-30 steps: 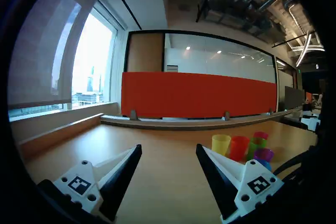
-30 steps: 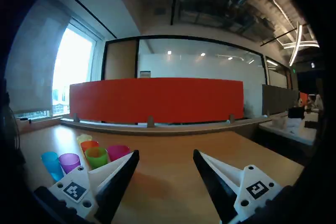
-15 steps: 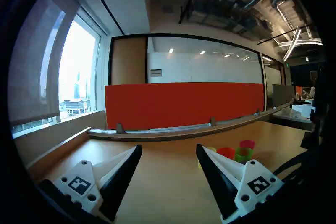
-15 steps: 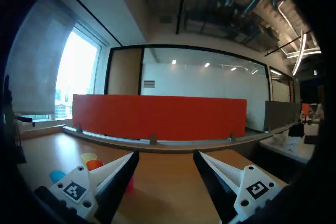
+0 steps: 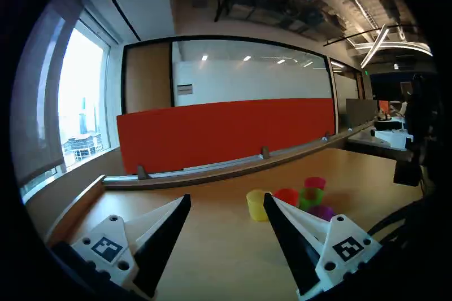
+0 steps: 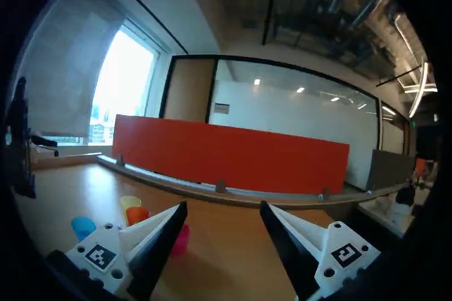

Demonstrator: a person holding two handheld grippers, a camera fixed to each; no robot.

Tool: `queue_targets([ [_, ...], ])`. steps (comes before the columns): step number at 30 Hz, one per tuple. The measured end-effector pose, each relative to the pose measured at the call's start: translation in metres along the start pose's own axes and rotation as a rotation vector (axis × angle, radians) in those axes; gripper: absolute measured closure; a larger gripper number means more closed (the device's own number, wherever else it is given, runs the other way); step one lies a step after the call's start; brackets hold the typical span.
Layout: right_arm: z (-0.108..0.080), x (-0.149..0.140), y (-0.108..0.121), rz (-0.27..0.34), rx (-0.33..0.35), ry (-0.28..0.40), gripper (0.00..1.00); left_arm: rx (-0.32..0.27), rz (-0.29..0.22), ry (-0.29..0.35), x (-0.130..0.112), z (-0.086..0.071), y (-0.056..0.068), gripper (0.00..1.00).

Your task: Pour water

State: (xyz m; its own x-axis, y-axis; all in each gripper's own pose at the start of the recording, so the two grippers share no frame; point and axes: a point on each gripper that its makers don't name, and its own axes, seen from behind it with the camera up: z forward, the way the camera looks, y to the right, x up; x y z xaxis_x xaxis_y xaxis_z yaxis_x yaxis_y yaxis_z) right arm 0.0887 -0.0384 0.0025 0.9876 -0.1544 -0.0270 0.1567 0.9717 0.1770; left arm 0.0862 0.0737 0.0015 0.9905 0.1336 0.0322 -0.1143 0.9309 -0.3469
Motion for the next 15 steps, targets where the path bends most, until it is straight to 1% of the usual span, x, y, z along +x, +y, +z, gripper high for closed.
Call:
queue_targets([
  [9, 0.0, -0.003, -0.029, -0.105, 0.181, -0.06, 0.0, -0.153, 0.032, -0.078, -0.01, 0.006, 0.024, 0.04],
  [12, -0.001, -0.003, -0.037, -0.134, 0.244, -0.077, 0.0, -0.194, 0.054, -0.093, -0.012, 0.005, 0.03, 0.04],
  [15, -0.002, -0.004, -0.044, -0.154, 0.295, -0.092, 0.0, -0.222, 0.064, -0.107, -0.016, 0.005, 0.034, 0.04],
])
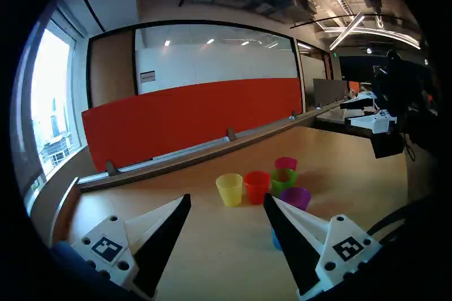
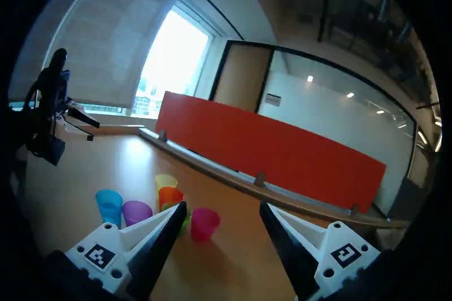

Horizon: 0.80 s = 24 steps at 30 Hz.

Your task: Pour water

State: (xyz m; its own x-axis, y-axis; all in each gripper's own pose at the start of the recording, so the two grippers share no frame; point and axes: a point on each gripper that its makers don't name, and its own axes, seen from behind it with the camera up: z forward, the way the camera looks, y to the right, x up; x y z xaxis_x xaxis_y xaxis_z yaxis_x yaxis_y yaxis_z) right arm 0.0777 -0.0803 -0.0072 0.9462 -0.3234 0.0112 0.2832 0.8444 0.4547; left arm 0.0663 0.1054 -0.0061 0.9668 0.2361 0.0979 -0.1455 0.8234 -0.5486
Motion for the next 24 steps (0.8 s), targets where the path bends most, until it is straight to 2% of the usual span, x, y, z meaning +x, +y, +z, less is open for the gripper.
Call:
queue_targets([
  [6, 0.0, -0.003, -0.015, -0.025, 0.099, -0.044, 0.0, -0.084, -0.029, -0.039, -0.008, 0.002, 0.015, 0.04],
  [12, -0.002, -0.007, -0.023, -0.065, 0.164, -0.082, 0.0, -0.167, -0.039, -0.064, -0.009, 0.001, 0.027, 0.04],
  [17, -0.002, -0.008, -0.023, -0.08, 0.176, -0.101, 0.0, -0.21, -0.035, -0.094, -0.016, 0.002, 0.034, 0.04],
  [24, 0.0, -0.012, -0.024, -0.071, 0.195, -0.122, 0.0, -0.236, 0.008, -0.128, -0.028, 0.005, 0.042, 0.04],
])
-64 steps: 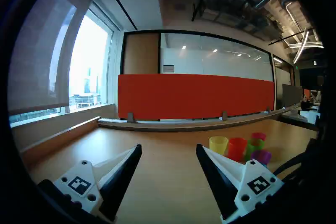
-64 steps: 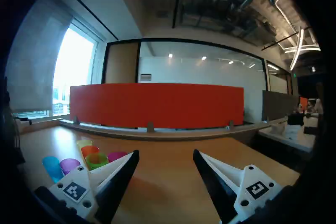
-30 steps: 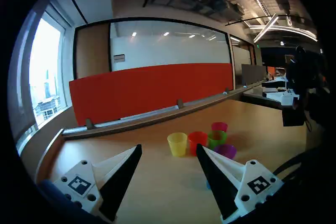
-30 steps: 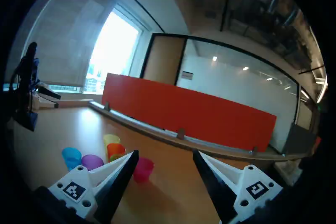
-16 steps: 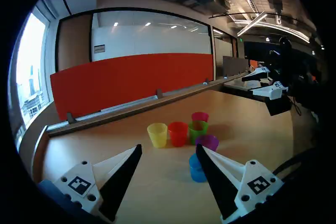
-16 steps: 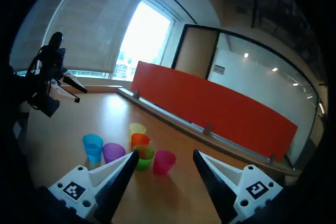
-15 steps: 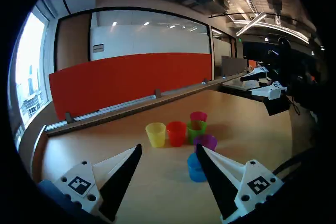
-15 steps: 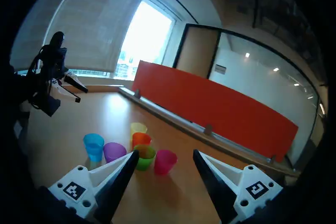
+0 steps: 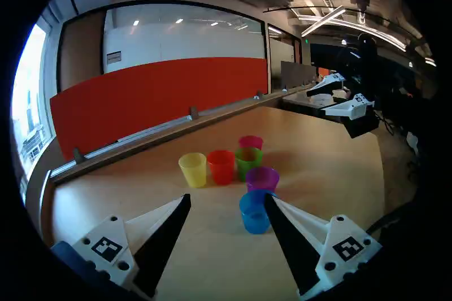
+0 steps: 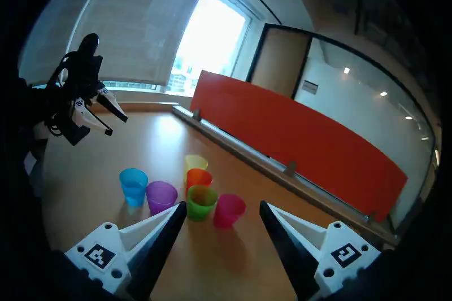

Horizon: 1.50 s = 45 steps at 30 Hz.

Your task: Pour water

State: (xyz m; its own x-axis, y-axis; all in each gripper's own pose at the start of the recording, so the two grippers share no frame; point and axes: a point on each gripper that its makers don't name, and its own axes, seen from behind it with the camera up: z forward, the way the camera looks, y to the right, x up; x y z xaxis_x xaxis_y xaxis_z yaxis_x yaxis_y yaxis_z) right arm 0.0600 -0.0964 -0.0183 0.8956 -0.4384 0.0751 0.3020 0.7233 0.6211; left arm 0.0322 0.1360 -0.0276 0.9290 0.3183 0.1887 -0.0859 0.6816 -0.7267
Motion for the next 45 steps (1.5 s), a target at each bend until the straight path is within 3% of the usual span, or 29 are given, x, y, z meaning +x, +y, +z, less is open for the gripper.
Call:
queue_targets([
  [12, 0.012, -0.006, -0.012, 0.003, 0.066, -0.025, 0.0, -0.122, 0.081, -0.13, -0.037, 0.015, 0.027, 0.04],
  [21, 0.025, -0.014, -0.013, -0.008, 0.085, -0.042, 0.0, -0.195, 0.119, -0.196, -0.059, 0.031, 0.036, 0.04],
  [45, 0.059, -0.034, -0.014, 0.0, 0.125, -0.069, 0.0, -0.298, 0.114, -0.284, -0.086, 0.083, 0.058, 0.04],
])
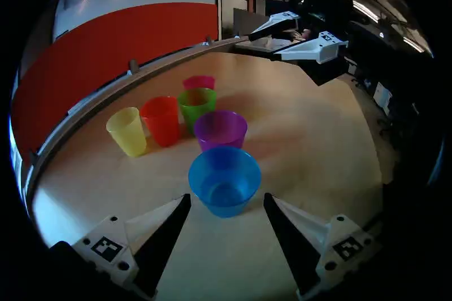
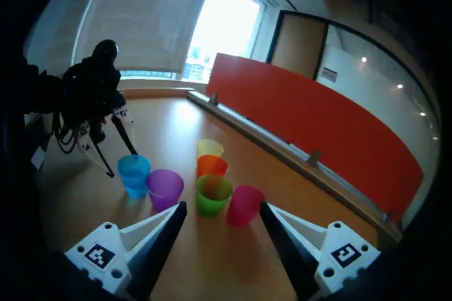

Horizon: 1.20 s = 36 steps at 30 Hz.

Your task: Pour water

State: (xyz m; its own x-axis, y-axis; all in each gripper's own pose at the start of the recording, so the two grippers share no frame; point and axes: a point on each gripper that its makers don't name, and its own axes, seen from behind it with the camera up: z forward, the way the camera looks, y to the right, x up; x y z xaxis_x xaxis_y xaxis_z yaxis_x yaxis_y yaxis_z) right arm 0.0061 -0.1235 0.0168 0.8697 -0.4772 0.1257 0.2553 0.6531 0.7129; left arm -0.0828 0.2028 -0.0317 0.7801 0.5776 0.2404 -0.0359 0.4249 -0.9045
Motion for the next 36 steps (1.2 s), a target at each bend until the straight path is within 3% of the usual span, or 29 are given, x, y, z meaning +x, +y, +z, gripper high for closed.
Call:
queue_targets([
  [22, 0.012, -0.011, -0.003, 0.002, 0.019, -0.013, 0.0, -0.025, 0.037, -0.014, 0.013, 0.02, -0.001, 0.04],
  [28, 0.013, -0.013, -0.003, 0.005, 0.02, -0.014, 0.0, -0.021, 0.039, -0.027, 0.012, 0.023, -0.003, 0.14],
  [36, 0.015, -0.016, -0.003, 0.011, 0.024, -0.013, 0.0, -0.018, 0.034, -0.008, 0.013, 0.027, -0.002, 0.15],
])
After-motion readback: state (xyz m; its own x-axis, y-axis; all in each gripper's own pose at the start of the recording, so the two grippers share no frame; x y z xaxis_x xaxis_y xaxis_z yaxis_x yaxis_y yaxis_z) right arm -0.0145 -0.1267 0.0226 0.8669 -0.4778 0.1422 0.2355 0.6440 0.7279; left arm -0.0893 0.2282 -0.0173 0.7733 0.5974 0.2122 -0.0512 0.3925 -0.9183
